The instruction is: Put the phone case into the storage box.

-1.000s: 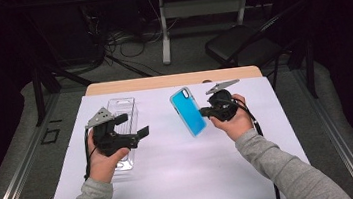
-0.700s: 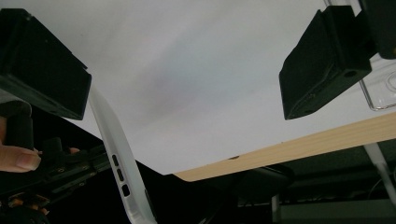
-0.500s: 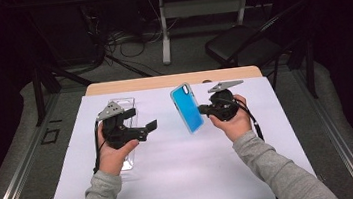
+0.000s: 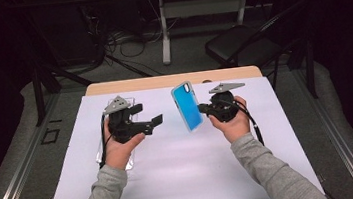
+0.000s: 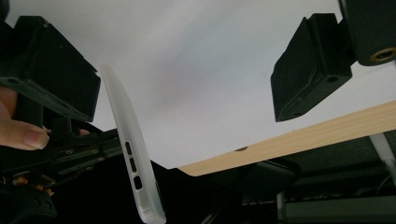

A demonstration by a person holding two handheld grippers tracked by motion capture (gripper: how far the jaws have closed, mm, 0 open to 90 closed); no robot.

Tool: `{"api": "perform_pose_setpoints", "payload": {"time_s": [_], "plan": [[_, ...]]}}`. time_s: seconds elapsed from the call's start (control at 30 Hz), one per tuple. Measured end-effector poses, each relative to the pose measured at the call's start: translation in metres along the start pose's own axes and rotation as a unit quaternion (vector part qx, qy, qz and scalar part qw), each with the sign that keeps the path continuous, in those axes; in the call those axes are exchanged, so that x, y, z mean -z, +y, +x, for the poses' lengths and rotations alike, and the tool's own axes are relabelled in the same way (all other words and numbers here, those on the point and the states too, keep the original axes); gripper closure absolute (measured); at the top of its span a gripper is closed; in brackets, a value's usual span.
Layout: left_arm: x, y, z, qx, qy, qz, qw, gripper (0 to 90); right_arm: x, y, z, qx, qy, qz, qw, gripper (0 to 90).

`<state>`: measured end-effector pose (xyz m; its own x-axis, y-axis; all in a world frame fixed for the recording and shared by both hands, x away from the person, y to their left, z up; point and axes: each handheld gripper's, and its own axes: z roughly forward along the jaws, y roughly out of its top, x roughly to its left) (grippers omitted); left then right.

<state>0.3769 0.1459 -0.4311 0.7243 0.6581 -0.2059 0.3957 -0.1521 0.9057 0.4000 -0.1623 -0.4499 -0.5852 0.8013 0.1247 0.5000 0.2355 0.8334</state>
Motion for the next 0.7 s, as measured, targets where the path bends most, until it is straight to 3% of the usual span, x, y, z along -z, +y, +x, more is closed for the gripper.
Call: {"api": "perform_pose_setpoints", "payload": {"time_s": [0.3, 0.7], "plan": [[-0.01, 0.007, -0.008, -0.004, -0.012, -0.003, 0.9999, 14.5, 0.001, 0.0, 0.0, -0.011, -0.003, -0.019, 0.9998, 89.0], [-0.016, 0.004, -0.016, -0.002, -0.017, 0.0, 0.9998, 14.9, 0.002, -0.006, 0.006, -0.016, -0.007, -0.048, 0.9987, 89.0]]}}
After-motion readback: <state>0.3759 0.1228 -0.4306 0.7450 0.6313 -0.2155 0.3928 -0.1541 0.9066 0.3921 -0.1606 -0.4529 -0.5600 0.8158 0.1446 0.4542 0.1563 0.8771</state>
